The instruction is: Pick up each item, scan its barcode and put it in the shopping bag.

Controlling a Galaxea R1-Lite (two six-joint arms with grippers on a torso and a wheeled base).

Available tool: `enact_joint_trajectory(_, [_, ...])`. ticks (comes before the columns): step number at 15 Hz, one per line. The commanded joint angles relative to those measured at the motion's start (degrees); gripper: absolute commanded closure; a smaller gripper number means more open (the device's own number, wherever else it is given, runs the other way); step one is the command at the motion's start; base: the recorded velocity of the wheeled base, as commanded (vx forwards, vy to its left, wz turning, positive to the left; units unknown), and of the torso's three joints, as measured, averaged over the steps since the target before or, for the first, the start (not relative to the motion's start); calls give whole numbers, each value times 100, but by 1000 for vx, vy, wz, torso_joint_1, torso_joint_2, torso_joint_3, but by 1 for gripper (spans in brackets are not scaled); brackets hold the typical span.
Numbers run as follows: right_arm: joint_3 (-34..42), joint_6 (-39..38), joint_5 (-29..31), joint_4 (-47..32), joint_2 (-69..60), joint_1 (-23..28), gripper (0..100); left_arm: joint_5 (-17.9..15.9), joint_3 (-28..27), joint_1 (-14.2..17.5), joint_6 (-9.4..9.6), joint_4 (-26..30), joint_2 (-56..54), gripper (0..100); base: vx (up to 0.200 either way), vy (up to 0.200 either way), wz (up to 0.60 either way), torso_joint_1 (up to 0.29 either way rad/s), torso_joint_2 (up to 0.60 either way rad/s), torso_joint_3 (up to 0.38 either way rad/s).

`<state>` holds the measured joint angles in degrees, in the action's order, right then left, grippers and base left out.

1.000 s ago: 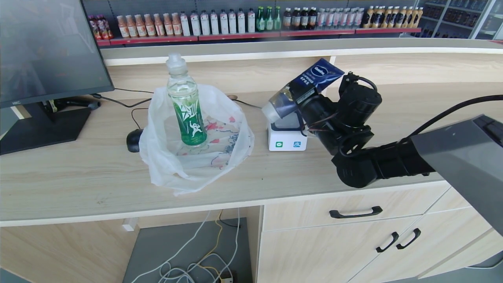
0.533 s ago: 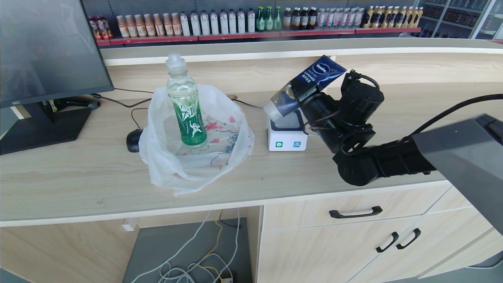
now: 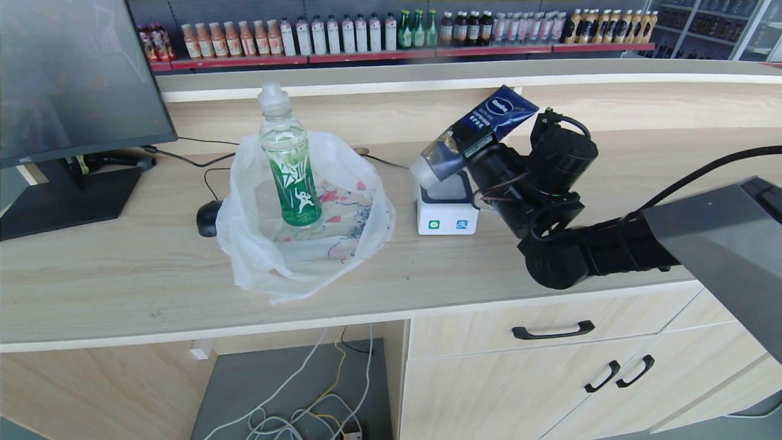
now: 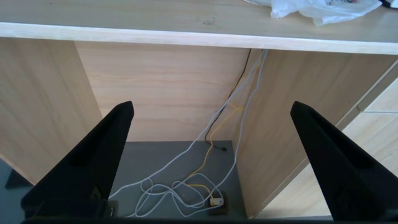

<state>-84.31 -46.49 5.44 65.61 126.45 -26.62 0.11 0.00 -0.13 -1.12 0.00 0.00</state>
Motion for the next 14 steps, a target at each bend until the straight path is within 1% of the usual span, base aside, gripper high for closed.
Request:
enact_joint_trajectory(1, [2, 0, 1, 4, -95, -1, 100, -2, 0, -4, -2, 0, 0, 0, 0, 0, 0, 0, 0, 0])
enact_joint_trajectory(5, [-6, 9, -8, -22, -332, -18, 100, 7, 0, 5, -2, 0, 0, 0, 0, 0, 0, 0, 0, 0])
enact_joint_trajectory(7, [11, 35, 10, -224, -587, -45, 100, -2, 0, -4, -2, 0, 0, 0, 0, 0, 0, 0, 0, 0])
enact_joint_trajectory(8, [37, 79, 19, -224, -675, -36, 100, -2, 0, 5, -2, 0, 0, 0, 0, 0, 0, 0, 0, 0])
enact_joint_trajectory(9, [152, 281, 28, -215, -859, -36, 100, -2, 0, -4, -2, 0, 0, 0, 0, 0, 0, 0, 0, 0])
enact_joint_trajectory(11, [644, 598, 28, -180, -1263, -45, 100, -2, 0, -4, -2, 0, 0, 0, 0, 0, 0, 0, 0, 0])
enact_joint_trajectory(14, [1760, 1266, 45, -119, -2134, -62, 100, 7, 0, -4, -2, 0, 0, 0, 0, 0, 0, 0, 0, 0])
